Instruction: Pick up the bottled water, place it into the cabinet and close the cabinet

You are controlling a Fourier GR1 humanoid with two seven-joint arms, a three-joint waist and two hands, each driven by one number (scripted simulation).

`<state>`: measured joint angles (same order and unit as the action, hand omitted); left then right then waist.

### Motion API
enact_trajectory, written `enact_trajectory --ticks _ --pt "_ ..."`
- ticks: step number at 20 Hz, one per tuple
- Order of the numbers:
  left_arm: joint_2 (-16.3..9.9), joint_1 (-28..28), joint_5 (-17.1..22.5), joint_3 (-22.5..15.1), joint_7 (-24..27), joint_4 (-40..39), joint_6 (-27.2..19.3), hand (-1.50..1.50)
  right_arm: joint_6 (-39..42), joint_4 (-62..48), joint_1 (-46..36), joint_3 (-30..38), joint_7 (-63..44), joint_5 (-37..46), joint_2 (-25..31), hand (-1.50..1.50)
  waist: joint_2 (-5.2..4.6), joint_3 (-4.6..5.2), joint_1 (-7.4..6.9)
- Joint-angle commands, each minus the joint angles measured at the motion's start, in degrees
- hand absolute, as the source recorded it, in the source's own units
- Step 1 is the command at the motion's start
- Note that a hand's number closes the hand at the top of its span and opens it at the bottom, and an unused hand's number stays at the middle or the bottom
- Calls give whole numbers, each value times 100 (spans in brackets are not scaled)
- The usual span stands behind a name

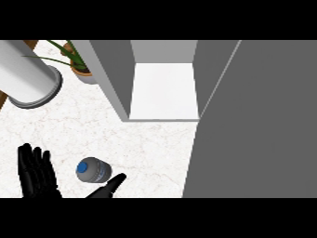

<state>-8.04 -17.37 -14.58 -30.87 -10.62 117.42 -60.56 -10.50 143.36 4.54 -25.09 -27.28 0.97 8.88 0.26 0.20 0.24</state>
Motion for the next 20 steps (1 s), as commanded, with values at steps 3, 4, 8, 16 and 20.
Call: enact_trajectory --ticks 3,4,8,16,20 --pt "168 38 1249 472 1284 -736 287 -150 -131 1270 -168 228 -918 102 226 -150 5 5 7" --pt "431 -333 1326 122 1918 -917 233 -150 -94 1034 216 -70 -428 308 214 -150 19 1 5" --pt "610 -45 2255 1006 2615 -1726 1008 -150 -275 956 -193 -169 -761 477 191 -150 1 3 -1" --pt "800 140 3499 1467 4294 -3296 1559 -150 -373 936 -487 -103 -958 420 307 -150 -13 -5 7" --pt "802 -124 4030 1682 5109 -3743 2106 -150 -263 1043 -142 54 -722 154 488 -150 -12 -13 2"
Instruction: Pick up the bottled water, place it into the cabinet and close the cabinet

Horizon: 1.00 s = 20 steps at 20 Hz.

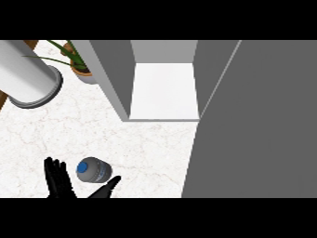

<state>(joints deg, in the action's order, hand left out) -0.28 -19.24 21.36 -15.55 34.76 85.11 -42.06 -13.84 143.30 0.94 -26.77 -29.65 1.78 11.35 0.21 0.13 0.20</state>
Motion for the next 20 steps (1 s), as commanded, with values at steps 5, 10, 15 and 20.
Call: enact_trajectory --ticks 5,10,15,20 --pt "28 472 872 337 1278 -1707 820 -150 -141 875 218 -151 -431 424 110 -150 -7 -4 23" --pt "28 1033 1093 566 1353 -2002 933 -150 -269 961 -131 -315 -781 623 130 -150 -5 -4 32" --pt "28 1114 1555 612 1780 -2319 1452 -150 -351 859 -371 36 -881 413 189 -150 -10 -6 10" --pt "28 1186 1587 738 2044 -2733 1792 -150 -226 932 -280 427 -728 9 342 -150 -15 -11 7"
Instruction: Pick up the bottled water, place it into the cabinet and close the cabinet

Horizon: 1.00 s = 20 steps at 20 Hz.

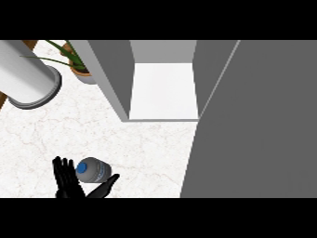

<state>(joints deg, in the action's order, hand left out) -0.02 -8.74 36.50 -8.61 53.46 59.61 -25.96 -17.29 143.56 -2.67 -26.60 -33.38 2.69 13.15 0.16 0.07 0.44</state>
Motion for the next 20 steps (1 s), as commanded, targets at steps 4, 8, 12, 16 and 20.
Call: enact_trajectory --ticks 4,8,12,16,20 --pt "-41 502 329 226 294 -606 535 -150 8 934 832 -210 54 444 91 -150 0 -5 17" --pt "-21 714 460 80 171 -714 694 150 277 974 882 319 322 -99 296 -150 -4 -9 16" --pt "2 1098 939 -454 300 -888 731 150 147 814 1003 143 540 15 154 -150 -2 -6 43" --pt "-63 1427 330 -114 530 -1394 562 150 334 845 1228 262 614 -85 289 -150 -7 -7 31" --pt "-1 1413 -9 -202 717 -1078 -156 150 382 721 1320 466 862 -223 274 -150 0 -11 12"
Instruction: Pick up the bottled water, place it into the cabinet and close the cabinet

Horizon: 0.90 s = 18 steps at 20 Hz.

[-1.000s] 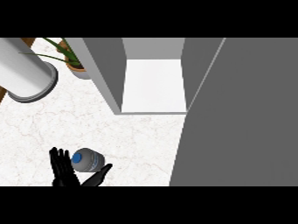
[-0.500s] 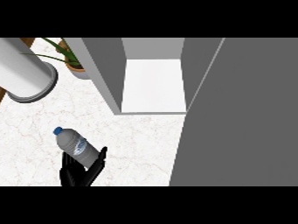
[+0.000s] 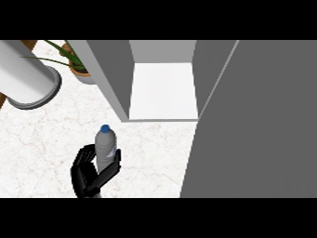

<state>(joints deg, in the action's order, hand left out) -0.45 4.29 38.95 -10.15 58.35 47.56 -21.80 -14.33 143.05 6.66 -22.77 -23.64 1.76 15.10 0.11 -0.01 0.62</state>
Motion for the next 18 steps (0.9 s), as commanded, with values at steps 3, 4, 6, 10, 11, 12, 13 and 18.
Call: enact_trajectory --ticks 3,4,6,10,11,12,13,18 --pt "42 -46 -334 -205 361 245 -465 150 113 531 1 576 -303 -355 42 -150 -6 0 -51" --pt "42 423 -53 -303 457 -94 -456 150 185 615 0 725 -385 -405 135 -150 -12 4 -12" --pt "-244 844 -457 -411 -209 -189 197 150 178 540 227 632 -23 -392 71 -150 -10 0 69" --pt "-961 1129 -718 -1152 -1036 -252 1764 150 234 313 278 599 174 -334 81 -150 -16 -1 239" --pt "-914 1328 -634 -1104 -1071 -380 2073 150 267 255 258 698 224 -333 112 -150 -33 5 221" --pt "-742 1555 -559 -1110 -1339 -335 2059 150 337 408 276 1013 213 -602 187 -150 -27 -3 213" --pt "-744 1603 -464 -979 -1137 -546 2427 150 437 370 629 922 406 -644 172 -150 -28 -1 217" --pt "-254 1956 -641 -1166 -1424 -572 2390 150 834 650 887 1944 475 -1425 353 -150 -7 -7 119"
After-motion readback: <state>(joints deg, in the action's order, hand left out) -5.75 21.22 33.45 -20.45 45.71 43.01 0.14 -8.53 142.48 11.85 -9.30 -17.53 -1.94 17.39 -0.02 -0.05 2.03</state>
